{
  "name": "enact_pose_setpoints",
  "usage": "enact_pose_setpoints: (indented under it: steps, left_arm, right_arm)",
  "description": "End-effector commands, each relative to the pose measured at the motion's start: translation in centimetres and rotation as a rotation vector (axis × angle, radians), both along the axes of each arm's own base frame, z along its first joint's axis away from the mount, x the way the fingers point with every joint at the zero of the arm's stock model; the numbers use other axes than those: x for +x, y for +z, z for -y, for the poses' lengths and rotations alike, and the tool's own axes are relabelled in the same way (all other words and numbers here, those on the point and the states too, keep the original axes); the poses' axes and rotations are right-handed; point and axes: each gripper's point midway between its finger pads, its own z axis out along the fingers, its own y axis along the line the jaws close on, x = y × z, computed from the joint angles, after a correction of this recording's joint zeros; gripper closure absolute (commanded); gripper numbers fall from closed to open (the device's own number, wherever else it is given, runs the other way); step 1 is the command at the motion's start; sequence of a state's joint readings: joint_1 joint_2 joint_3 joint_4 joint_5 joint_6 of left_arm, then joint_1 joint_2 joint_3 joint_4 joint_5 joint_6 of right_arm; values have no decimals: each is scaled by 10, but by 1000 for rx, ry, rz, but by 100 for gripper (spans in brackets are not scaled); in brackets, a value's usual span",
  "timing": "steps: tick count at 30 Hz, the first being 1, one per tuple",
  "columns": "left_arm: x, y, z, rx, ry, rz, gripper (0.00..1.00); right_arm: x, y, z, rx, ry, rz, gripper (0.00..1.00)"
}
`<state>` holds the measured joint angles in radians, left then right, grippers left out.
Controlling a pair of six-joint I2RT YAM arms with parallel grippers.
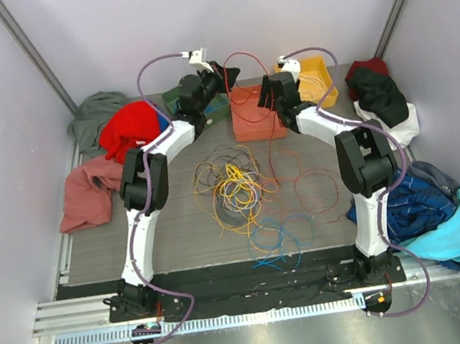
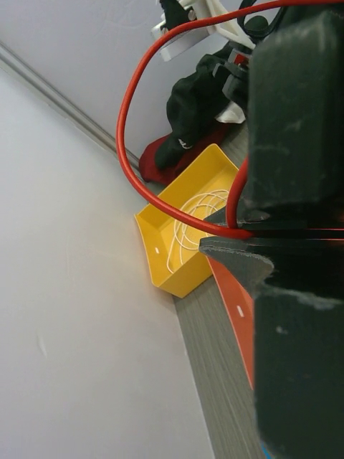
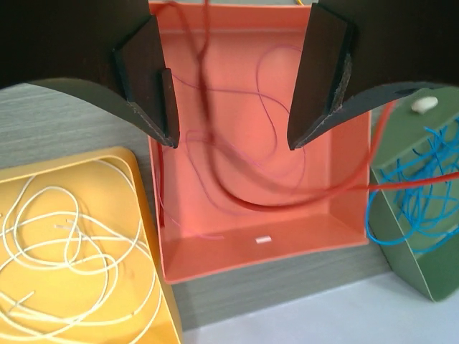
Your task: Untangle the cables
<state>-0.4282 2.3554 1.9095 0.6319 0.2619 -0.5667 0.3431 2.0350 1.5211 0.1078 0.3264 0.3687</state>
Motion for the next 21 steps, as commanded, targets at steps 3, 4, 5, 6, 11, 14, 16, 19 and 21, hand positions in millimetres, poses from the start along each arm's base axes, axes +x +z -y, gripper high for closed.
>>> enact_pose_setpoints:
  steps: [3, 4, 5, 6, 11, 14, 16, 19, 21]
  left_arm:
    - [13, 16, -26, -33, 71, 16, 100]
    - [17, 17, -29, -36, 84, 15, 100]
    - [19, 15, -31, -32, 92, 7, 100]
    - [24, 10, -36, -23, 116, -4, 100]
    - [33, 7, -44, -8, 152, -14, 100]
    - [35, 2, -47, 10, 165, -24, 100]
    - [36, 0, -49, 12, 172, -26, 100]
    - [35, 2, -46, -7, 158, -28, 100]
    - [34, 3, -41, -12, 145, -25, 100]
  right_arm:
    - [-9, 96, -9, 82, 71, 186, 29]
    - [-13, 91, -7, 58, 71, 158, 28]
    - [-15, 91, -5, 48, 68, 147, 28]
    - [-17, 95, -2, 41, 62, 145, 28]
    - [-34, 94, 17, -1, 7, 121, 28]
    - [-42, 98, 29, -29, -42, 119, 29]
    - [-47, 103, 40, -49, -85, 115, 29]
    - [-57, 116, 53, -51, -140, 147, 29]
    - [-65, 113, 52, -12, -134, 159, 29]
